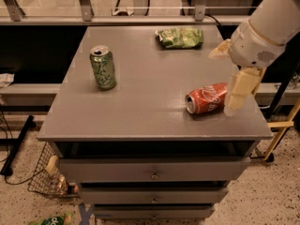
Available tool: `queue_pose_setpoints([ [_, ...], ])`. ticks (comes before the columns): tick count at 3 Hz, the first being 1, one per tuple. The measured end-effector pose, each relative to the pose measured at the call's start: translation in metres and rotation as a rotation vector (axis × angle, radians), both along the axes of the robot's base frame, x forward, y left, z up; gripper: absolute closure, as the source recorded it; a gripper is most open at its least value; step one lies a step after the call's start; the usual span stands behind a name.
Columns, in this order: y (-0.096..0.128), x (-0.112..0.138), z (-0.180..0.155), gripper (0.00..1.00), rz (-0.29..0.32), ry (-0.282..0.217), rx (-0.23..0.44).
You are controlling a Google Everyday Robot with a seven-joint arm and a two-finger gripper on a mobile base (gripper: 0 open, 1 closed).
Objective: Move coke can near green jalapeno chip bag
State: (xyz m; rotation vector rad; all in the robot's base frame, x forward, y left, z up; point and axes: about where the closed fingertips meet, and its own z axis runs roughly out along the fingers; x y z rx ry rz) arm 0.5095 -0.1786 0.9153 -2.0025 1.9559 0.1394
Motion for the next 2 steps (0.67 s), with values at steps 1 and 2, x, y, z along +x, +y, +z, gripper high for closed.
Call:
queue_pose_setpoints([
  [1, 0.006, 0.019, -0.022, 0.0, 0.064, 0.024, -0.005],
  [2, -0.001, 0.03, -0.045, 0.0, 0.067, 0.07, 0.01],
])
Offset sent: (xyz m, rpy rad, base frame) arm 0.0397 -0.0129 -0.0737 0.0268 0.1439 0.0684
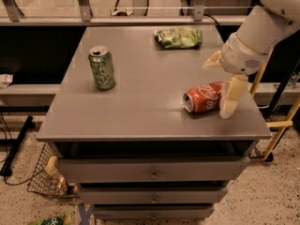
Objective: Move coke can near green jalapeno chip bag
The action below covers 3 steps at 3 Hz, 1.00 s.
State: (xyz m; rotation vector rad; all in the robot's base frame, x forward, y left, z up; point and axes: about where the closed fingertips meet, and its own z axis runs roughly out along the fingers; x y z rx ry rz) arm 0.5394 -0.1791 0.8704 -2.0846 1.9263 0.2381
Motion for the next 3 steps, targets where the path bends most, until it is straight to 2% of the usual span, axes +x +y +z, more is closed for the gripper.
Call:
queue_pose_setpoints([
  [1, -0.004, 0.004, -0.021, 0.0, 0.0, 0.042, 0.007],
  [2, -0.009, 0.008, -0.029, 0.16, -0.003, 0.056, 0.011],
  [3, -0.014, 0.015, -0.027, 0.37, -0.011, 0.042, 0.009],
])
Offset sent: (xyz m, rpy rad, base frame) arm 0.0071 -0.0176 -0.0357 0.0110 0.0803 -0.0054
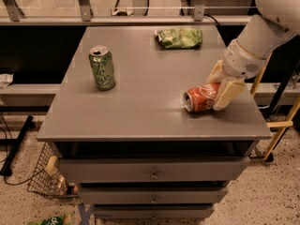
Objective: Move coke can near green jalapeno chip bag
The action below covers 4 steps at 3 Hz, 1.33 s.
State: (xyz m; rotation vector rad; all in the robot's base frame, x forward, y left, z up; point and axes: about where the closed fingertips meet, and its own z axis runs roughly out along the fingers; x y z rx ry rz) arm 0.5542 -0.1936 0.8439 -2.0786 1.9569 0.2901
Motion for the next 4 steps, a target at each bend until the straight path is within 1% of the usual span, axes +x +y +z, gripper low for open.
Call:
queue_pose_setpoints([
  [1, -0.006, 0.006, 0.005, 0.62, -0.009, -0.015, 0.001],
  [2, -0.007, 0.009, 0.009, 0.85, -0.022, -0.028, 0.006],
  [3, -0.02, 0.02, 0.033, 1.0, -0.119, -0.081, 0.017],
  [4, -0.04, 0.036, 0.075, 1.0, -0.264, -0.162, 0.017],
])
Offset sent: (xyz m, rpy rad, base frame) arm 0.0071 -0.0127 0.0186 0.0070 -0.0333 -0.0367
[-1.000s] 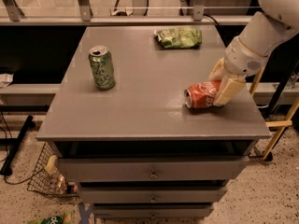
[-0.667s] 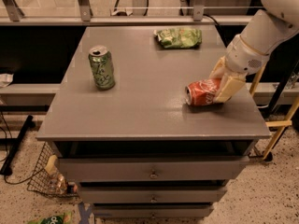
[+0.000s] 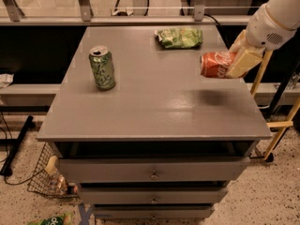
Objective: Move coke can near green jalapeno chip bag
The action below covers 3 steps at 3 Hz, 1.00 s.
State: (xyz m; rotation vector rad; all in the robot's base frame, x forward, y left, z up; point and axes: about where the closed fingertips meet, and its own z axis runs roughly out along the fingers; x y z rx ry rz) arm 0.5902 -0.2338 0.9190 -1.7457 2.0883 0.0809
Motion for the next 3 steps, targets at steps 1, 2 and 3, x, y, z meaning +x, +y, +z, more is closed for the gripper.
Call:
queue_pose_setpoints([
  [1, 0.001, 0.004, 0.001, 1.0, -0.006, -0.01, 0.009],
  [2, 0.004, 0.015, 0.006, 1.0, -0.025, -0.042, 0.038],
  [3, 0.01, 0.049, 0.02, 1.0, -0.08, -0.118, 0.062],
])
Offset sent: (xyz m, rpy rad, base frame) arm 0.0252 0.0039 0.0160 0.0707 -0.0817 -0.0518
